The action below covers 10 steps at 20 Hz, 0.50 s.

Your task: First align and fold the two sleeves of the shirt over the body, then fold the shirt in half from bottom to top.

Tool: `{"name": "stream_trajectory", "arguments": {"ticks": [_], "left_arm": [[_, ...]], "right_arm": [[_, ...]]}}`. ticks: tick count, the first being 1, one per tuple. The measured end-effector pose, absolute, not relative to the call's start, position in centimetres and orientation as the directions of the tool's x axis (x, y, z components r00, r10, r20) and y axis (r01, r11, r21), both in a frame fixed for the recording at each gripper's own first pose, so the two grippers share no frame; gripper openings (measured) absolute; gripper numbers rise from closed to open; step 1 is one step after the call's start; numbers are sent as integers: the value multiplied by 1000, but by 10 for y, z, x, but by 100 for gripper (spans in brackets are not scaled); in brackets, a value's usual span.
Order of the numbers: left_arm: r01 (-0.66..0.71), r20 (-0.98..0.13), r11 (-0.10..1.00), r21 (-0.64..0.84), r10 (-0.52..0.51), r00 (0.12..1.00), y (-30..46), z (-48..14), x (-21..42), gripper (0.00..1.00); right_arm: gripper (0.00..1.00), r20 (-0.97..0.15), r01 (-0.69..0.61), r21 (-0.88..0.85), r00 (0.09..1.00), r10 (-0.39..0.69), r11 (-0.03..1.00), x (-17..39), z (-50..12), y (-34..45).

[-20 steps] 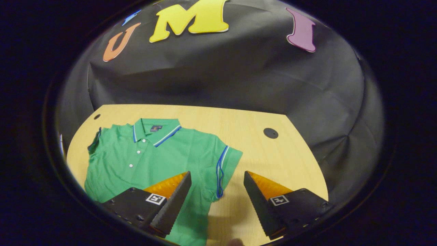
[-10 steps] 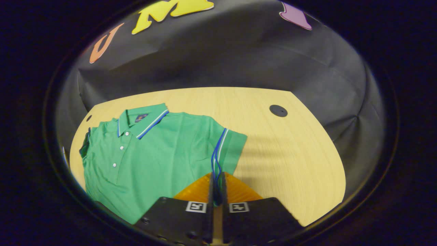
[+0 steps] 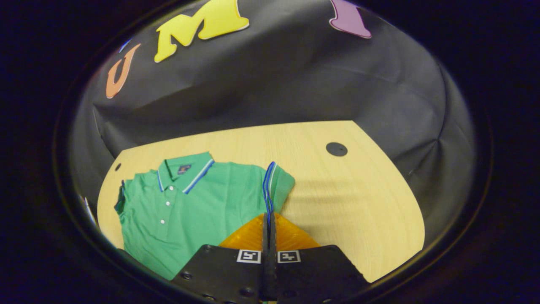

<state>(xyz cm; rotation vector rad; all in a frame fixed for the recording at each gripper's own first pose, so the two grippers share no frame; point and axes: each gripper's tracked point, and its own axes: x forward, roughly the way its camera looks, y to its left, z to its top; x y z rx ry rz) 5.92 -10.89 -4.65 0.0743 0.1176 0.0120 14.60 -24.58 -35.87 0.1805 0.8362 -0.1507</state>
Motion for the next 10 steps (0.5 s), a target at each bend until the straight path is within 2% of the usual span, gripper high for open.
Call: {"name": "stream_trajectory", "arguments": {"ticks": [4,10], "left_arm": [[-25,-116,998,50,31,993,-100,-47,58,100],[-50,-111,997,61,56,992,-81,-45,52,100]], "right_arm": [[0,-714,164,87,698,-53,983,162,-332,-217],[0,-714,75,89,700,12,993,174,-328,-151]]}}
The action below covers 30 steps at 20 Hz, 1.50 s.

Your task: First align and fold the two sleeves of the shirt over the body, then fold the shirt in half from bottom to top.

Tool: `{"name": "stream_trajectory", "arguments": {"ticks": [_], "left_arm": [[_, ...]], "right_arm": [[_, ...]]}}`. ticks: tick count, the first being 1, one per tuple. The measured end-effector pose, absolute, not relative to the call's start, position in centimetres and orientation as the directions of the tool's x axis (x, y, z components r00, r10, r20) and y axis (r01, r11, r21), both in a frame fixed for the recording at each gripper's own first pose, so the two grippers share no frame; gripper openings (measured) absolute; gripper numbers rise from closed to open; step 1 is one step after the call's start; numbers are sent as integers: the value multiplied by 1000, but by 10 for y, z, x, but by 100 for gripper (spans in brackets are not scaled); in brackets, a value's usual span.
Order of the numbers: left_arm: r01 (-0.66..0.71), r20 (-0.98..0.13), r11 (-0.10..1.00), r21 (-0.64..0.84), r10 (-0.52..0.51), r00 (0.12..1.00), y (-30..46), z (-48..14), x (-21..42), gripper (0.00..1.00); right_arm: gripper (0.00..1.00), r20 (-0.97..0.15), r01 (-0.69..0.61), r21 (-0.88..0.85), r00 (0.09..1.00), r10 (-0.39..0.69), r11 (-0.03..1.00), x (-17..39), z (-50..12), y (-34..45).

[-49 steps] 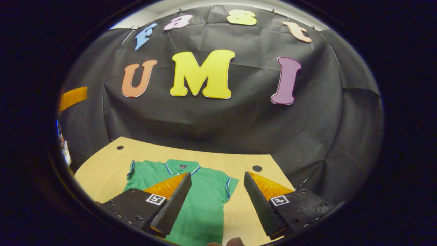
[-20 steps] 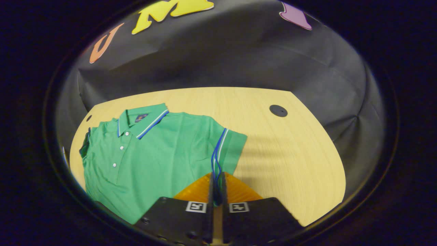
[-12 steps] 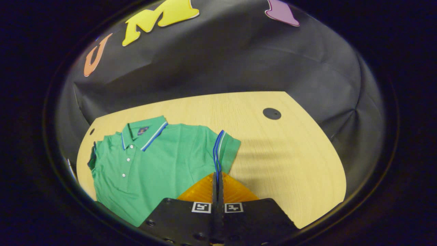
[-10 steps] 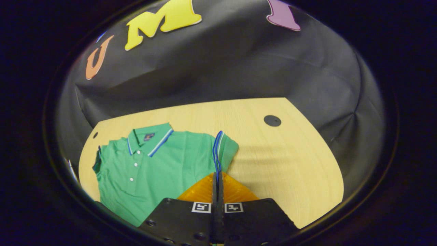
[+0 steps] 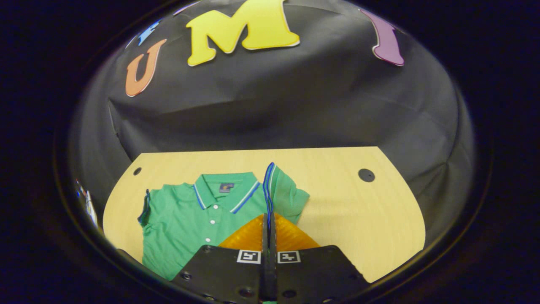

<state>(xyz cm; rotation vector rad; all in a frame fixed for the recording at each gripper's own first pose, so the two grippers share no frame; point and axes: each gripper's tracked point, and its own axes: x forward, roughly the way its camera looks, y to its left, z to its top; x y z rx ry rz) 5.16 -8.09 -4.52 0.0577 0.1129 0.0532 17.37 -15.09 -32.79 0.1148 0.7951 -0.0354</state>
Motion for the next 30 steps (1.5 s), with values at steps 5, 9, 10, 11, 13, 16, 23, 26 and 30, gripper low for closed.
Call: {"name": "stream_trajectory", "arguments": {"ticks": [5,9,10,11,13,16,23,26,30], "left_arm": [[-79,-124,994,70,87,988,-63,-45,46,100],[-86,-129,994,68,94,987,-57,-45,44,100],[-85,-127,994,69,93,988,-57,-44,45,100],[-88,-125,994,72,96,987,-56,-43,45,100],[-82,-126,994,71,91,988,-55,-44,47,100],[-61,-139,997,55,68,988,-56,-49,49,100],[11,-245,1000,23,-5,970,-62,-93,68,100],[59,-313,998,28,-47,949,-65,-126,83,100],[105,-417,995,3,-94,904,-71,-174,103,100]], "right_arm": [[0,-716,44,101,697,42,994,184,-331,-112],[11,-713,48,168,695,88,985,185,-328,-84],[17,-711,45,178,697,97,983,181,-326,-81],[33,-705,42,179,702,98,983,178,-320,-80],[65,-683,30,172,724,97,985,173,-305,-78],[98,-632,18,134,772,71,991,162,-275,-86],[96,-478,-10,53,878,34,999,113,-180,-96],[96,-422,43,56,907,-16,998,80,-146,-106],[96,-387,107,48,919,-80,993,38,-119,-125]]}}
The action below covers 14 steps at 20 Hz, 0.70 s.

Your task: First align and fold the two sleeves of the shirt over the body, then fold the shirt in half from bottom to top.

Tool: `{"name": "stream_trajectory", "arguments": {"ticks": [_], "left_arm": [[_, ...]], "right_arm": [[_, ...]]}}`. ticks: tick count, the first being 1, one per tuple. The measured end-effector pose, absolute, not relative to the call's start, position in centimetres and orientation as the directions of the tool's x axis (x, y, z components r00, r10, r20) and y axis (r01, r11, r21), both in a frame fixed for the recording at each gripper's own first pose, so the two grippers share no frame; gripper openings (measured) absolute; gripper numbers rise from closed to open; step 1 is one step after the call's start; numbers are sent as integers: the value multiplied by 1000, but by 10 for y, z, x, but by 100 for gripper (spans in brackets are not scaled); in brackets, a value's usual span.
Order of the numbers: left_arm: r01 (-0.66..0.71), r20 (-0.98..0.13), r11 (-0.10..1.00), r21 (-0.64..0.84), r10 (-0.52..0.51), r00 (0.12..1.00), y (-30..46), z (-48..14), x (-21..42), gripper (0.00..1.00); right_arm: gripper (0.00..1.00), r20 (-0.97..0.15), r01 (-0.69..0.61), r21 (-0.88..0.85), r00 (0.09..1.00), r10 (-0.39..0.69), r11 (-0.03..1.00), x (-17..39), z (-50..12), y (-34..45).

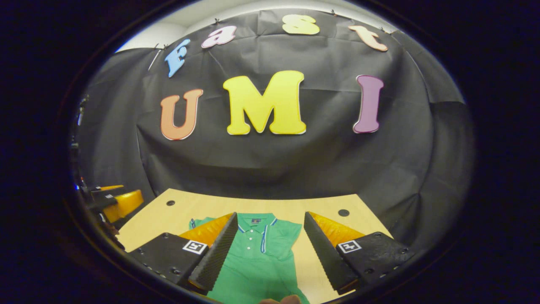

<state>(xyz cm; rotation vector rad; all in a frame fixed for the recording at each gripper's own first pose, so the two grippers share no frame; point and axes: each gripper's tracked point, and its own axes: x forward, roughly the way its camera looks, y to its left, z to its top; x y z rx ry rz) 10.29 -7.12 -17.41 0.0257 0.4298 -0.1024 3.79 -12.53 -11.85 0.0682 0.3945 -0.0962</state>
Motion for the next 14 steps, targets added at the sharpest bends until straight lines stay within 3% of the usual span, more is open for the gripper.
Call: {"name": "stream_trajectory", "arguments": {"ticks": [7,14], "left_arm": [[105,-669,994,-31,-99,737,-67,-279,130,100],[93,-816,995,-19,-69,573,-60,-375,145,100]], "right_arm": [[96,-401,155,-1,905,-142,988,2,-113,-145],[96,-463,169,-12,872,-156,985,2,-138,-151]]}}
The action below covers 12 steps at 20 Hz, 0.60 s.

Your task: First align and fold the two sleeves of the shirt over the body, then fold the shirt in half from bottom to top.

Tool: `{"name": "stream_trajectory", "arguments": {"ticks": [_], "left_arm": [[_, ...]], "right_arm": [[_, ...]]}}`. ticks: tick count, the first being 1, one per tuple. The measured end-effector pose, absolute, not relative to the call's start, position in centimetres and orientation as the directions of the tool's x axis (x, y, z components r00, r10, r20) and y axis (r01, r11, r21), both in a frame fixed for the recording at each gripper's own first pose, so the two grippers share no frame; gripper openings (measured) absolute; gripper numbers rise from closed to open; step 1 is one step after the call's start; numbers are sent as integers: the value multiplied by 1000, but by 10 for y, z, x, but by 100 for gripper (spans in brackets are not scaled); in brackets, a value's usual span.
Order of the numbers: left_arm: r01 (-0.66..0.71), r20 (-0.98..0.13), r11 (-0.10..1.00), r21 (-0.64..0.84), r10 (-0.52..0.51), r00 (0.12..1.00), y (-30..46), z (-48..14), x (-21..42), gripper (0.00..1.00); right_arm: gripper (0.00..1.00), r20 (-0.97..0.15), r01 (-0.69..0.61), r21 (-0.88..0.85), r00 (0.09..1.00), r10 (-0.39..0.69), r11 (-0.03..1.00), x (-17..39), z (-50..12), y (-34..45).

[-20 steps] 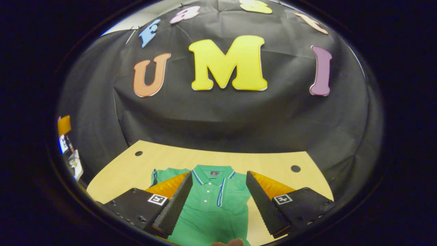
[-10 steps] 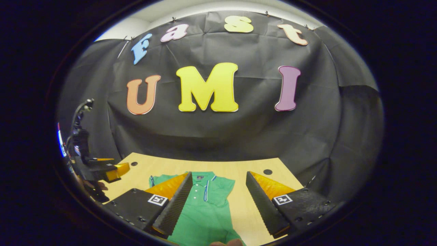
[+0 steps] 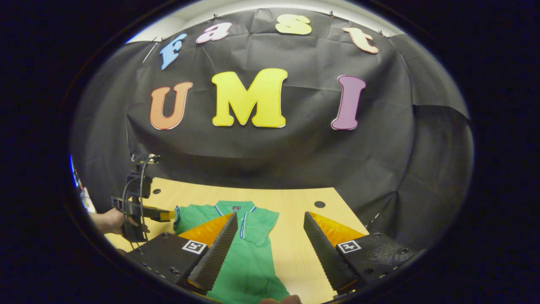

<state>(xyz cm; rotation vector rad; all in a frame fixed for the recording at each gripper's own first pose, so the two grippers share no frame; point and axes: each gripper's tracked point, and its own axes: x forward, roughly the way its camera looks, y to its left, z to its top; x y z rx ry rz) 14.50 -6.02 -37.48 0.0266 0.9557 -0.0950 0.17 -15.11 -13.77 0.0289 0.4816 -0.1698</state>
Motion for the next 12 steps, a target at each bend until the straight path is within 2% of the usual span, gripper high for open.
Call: {"name": "stream_trajectory", "arguments": {"ticks": [4,8,9,10,11,12], "left_arm": [[82,-886,997,-7,-44,461,-55,-416,139,100],[95,-908,996,-2,-42,416,-50,-429,143,98],[96,-910,995,-6,-45,411,-50,-430,145,93],[93,-913,996,-15,-52,405,-50,-433,146,77],[85,-916,996,-16,-48,399,-49,-435,148,68],[79,-921,997,-9,-39,389,-44,-439,148,48]], "right_arm": [[96,-500,172,-15,852,-156,985,3,-152,-152],[94,-516,195,-5,840,-170,981,6,-156,-159],[94,-515,197,1,841,-169,980,7,-155,-160],[94,-515,200,7,841,-169,980,6,-155,-159],[94,-511,203,9,843,-169,979,7,-154,-160],[94,-511,203,7,843,-171,979,8,-155,-160]]}}
